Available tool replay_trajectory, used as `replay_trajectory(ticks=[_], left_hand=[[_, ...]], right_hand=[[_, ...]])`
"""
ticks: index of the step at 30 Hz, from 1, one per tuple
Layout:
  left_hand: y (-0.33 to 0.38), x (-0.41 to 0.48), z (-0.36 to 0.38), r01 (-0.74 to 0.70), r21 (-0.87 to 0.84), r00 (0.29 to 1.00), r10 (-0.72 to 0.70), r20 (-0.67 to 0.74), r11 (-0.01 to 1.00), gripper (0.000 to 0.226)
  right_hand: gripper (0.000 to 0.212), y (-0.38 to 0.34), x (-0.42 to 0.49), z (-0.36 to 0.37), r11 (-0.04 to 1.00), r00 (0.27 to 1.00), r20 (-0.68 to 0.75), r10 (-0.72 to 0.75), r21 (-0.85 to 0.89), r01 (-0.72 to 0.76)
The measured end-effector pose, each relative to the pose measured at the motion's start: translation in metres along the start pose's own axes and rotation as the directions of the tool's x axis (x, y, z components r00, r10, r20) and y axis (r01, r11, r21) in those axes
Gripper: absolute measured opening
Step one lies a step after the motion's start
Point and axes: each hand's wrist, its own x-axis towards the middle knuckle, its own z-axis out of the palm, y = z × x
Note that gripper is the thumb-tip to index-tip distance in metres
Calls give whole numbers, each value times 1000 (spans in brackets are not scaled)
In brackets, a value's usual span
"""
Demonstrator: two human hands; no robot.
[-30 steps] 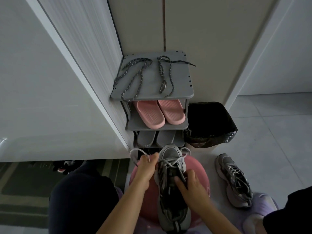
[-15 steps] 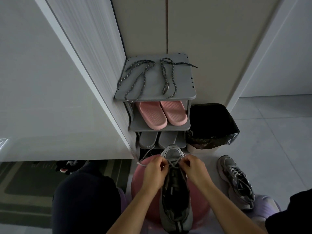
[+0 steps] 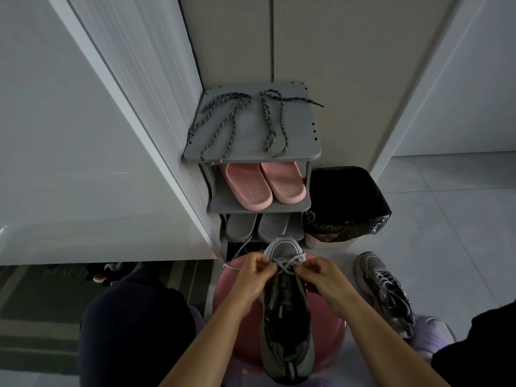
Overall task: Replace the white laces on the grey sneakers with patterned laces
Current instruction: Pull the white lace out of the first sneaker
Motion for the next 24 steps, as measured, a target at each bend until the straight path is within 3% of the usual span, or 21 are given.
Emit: replay_trajectory(ticks=[3, 8, 10, 12, 14, 15, 16, 19, 21, 24], left_hand=[[-11, -6, 8, -89, 164, 993, 100, -58, 982, 13], [-10, -7, 9, -196, 425, 961, 260, -98, 884, 31], [0, -7, 2, -258, 602, 934, 355, -45, 756, 25], [15, -8, -6, -327, 773, 901, 427, 81, 543, 8], [23, -10, -7, -342, 831, 893, 426, 143, 439, 7], [21, -10, -5, -315, 837, 904, 410, 120, 448, 7], [18, -11, -3, -277, 805, 921, 384, 67, 525, 4], [3, -11, 5, -145, 453, 983, 181, -38, 880, 13], [-3, -9, 10, -124, 340, 992, 128, 9, 932, 10], [-2, -10, 2, -250, 439, 966, 255, 49, 863, 11]], right_hand=[[8, 11, -1, 1, 995, 995, -86, -44, -97, 36], [12, 11, -2, 9, 991, 982, -164, -96, -108, 79], [11, 8, 0, 7, 980, 967, -233, -107, -189, 63], [8, 2, 1, 3, 964, 953, -274, -130, -261, 56], [11, -3, 2, -1, 937, 948, -257, -185, -336, 92], [13, -4, 2, -2, 937, 951, -239, -194, -332, 108], [12, -4, 2, -3, 951, 958, -218, -185, -284, 119], [11, 5, 2, -4, 996, 989, -120, -84, -53, 78], [15, 12, 3, -2, 999, 993, -110, -37, 8, 38], [10, 10, 1, -4, 999, 988, -148, -49, 0, 50]])
